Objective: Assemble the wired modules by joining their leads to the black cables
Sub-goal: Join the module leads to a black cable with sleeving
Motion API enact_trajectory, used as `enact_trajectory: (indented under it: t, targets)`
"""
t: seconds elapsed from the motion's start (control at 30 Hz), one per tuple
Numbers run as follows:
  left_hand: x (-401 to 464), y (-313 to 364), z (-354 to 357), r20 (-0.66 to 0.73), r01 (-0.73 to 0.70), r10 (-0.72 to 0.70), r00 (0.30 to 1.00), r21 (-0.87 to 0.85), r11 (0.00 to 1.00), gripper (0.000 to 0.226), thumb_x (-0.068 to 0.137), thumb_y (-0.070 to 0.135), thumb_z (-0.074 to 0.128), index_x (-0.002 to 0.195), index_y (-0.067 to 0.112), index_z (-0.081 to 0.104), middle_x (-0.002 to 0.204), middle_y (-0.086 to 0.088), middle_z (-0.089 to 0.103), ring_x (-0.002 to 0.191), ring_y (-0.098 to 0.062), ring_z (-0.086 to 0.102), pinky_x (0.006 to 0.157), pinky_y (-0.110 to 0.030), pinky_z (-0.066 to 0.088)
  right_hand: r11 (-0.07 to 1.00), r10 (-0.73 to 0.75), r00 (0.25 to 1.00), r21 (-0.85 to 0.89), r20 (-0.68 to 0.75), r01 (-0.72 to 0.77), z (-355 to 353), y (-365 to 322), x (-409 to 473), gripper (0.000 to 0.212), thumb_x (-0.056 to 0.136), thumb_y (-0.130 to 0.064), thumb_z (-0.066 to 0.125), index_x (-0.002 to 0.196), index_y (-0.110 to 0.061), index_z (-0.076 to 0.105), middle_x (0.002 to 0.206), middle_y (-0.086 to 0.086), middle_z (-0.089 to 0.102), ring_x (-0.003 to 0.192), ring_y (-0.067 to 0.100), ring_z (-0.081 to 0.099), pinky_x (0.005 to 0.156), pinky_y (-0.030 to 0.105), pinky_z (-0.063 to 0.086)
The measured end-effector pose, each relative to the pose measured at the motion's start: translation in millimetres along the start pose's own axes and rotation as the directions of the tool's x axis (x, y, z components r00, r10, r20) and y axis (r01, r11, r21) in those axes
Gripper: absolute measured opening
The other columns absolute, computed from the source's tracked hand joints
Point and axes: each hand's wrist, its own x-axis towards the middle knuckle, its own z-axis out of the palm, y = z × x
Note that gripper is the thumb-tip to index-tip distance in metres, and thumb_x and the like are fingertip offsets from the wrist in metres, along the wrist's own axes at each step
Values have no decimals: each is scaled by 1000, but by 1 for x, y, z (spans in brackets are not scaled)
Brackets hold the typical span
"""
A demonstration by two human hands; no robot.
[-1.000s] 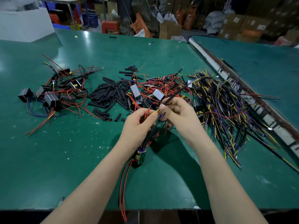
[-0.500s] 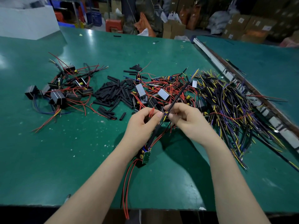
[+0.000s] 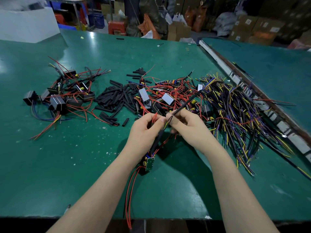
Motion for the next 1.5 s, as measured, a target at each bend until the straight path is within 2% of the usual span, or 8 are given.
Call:
enact_trajectory:
  t: [0.37,0.57,0.77,0.87,1.0,1.1,1.37,1.5]
  targets:
    - [-2,2,0,-31,-32,37,999,148,988,19,92,25,60,73,27,60,52,16,52,52,-3,43,55,-23,37,992,-36,998,-122,53,42,-4,3,-2,7,95,-26,59,90,-20,62,65,-9,62,66,7,61,70,29,49]
    - [-1,7,0,-43,-42,47,998,94,995,18,91,22,61,73,24,62,53,15,55,52,-3,45,53,-21,37,999,-38,987,-14,-158,36,9,-2,-1,13,92,-22,62,80,-27,63,72,-2,63,68,14,57,66,31,49]
    - [-4,9,-2,28,-5,6,1000,-27,1000,17,93,24,58,79,22,66,55,15,55,49,0,44,49,-11,36,990,-41,985,128,-167,63,13,-6,0,13,95,-18,58,85,-24,62,63,-16,59,55,-4,52,56,9,41]
    - [-4,10,-1,38,18,-16,999,-39,999,28,98,25,50,76,24,68,58,13,58,50,-1,49,50,-12,38,987,-55,983,137,-176,79,10,-6,-1,13,97,-20,56,86,-26,61,62,-16,56,53,-3,48,55,12,39]
    - [-3,13,0,87,65,-56,995,-114,991,33,102,27,37,99,24,70,65,4,61,54,-6,50,53,-13,41,983,-46,978,164,-202,80,4,-5,1,14,98,-21,54,86,-27,59,57,-19,55,54,4,46,56,19,39]
    - [-3,14,0,80,106,-92,992,-187,977,32,101,21,33,93,17,63,61,3,63,52,-6,51,53,-14,43,975,-40,971,202,-236,89,2,-5,3,16,98,-18,55,84,-25,58,57,-18,53,53,1,45,56,17,40]
    - [-4,16,1,91,107,-92,992,-182,978,33,101,27,41,80,18,65,60,7,61,53,-5,51,55,-14,44,979,-55,984,186,-171,87,4,-7,2,13,98,-24,54,85,-27,58,62,-17,57,66,3,52,65,15,40]
    - [-6,14,-1,102,-6,15,995,-94,996,20,96,16,53,81,16,66,61,10,62,55,0,51,58,-12,44,979,-47,989,189,-140,73,1,-8,0,14,98,-21,54,85,-25,58,65,-12,58,69,4,55,65,13,40]
